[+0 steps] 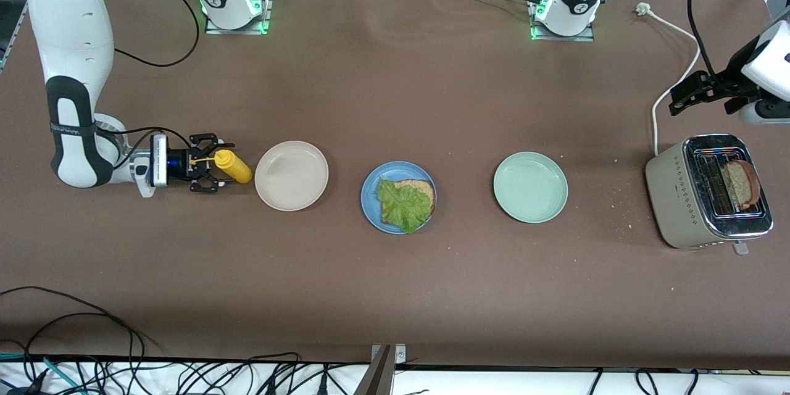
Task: Make sandwich in blue plate with both arms
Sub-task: 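Grasp the yellow mustard bottle with the right gripper and lift it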
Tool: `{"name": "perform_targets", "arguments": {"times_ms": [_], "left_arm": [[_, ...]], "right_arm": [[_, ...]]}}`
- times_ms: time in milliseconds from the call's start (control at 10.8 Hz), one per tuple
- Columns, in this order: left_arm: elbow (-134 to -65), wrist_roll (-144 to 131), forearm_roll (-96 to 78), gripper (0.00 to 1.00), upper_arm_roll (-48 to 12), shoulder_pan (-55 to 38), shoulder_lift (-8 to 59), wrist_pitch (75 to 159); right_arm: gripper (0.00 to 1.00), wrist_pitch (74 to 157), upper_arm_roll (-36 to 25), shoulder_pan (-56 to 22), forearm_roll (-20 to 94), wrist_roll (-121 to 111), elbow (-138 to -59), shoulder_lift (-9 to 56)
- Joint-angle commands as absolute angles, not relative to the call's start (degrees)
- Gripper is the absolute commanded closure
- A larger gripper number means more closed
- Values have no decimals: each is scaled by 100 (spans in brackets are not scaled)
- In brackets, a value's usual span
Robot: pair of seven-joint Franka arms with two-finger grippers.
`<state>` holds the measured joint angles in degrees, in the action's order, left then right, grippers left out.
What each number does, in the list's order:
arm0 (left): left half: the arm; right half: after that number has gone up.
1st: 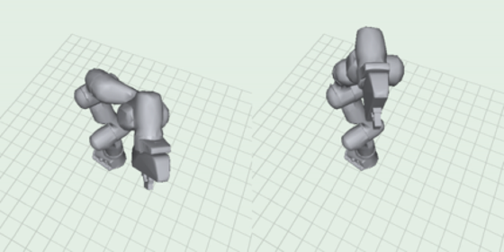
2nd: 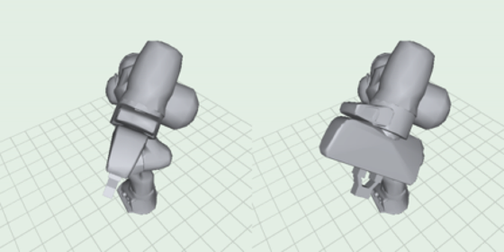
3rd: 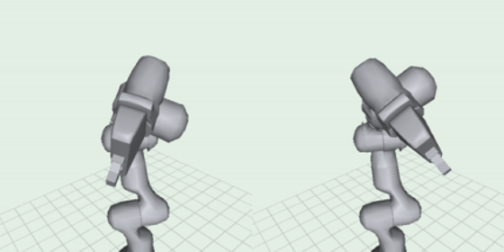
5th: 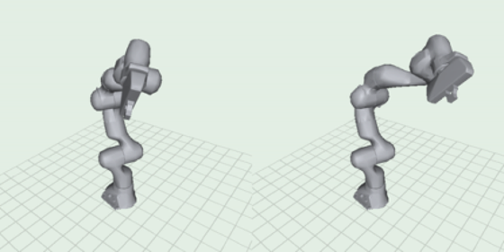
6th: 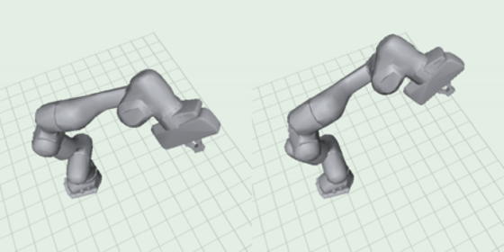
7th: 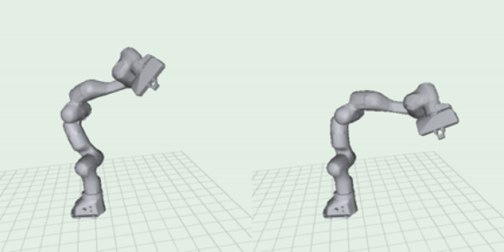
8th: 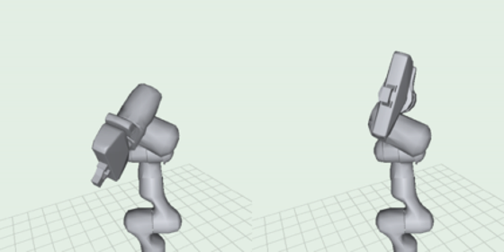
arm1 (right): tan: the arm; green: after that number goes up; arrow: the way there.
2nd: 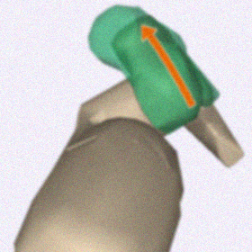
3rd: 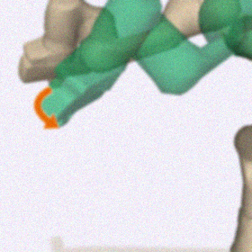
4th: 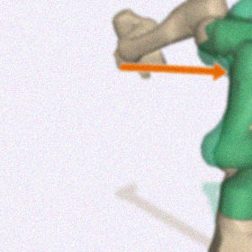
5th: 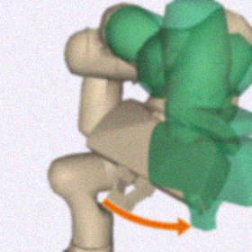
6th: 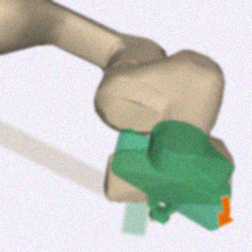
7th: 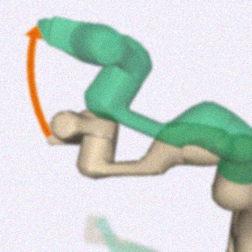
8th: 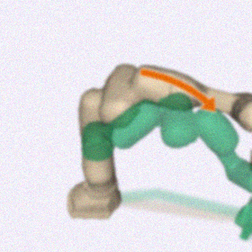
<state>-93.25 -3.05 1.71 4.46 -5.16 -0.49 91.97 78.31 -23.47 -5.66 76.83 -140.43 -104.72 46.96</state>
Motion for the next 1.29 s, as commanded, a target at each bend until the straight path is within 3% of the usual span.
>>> {"name": "perform_targets", "arguments": {"times_ms": [0,92,185,554,924,1201], "left_arm": [[-9106,-307,273,0,422,-492,-9,9079],[-9105,-316,272,0,404,-492,-26,9036],[-9097,-308,264,0,387,-492,-44,8844],[-9097,-281,255,0,351,-501,-79,8253],[-9105,-272,246,0,360,-545,-70,8218],[-9097,-272,246,0,360,-571,-62,8253]], "right_arm": [[64,7620,-2329,-466,7761,-14045,-10178,4887],[78,7620,-2329,-466,7761,-13967,-10169,4878],[84,7533,-2329,-475,7743,-13679,-10178,4878],[96,7541,-2373,-527,7366,-12423,-9888,4834],[100,7637,-2846,-807,6672,-10868,-9170,4720],[100,7699,-3890,-1965,6215,-9575,-8072,4658]]}}
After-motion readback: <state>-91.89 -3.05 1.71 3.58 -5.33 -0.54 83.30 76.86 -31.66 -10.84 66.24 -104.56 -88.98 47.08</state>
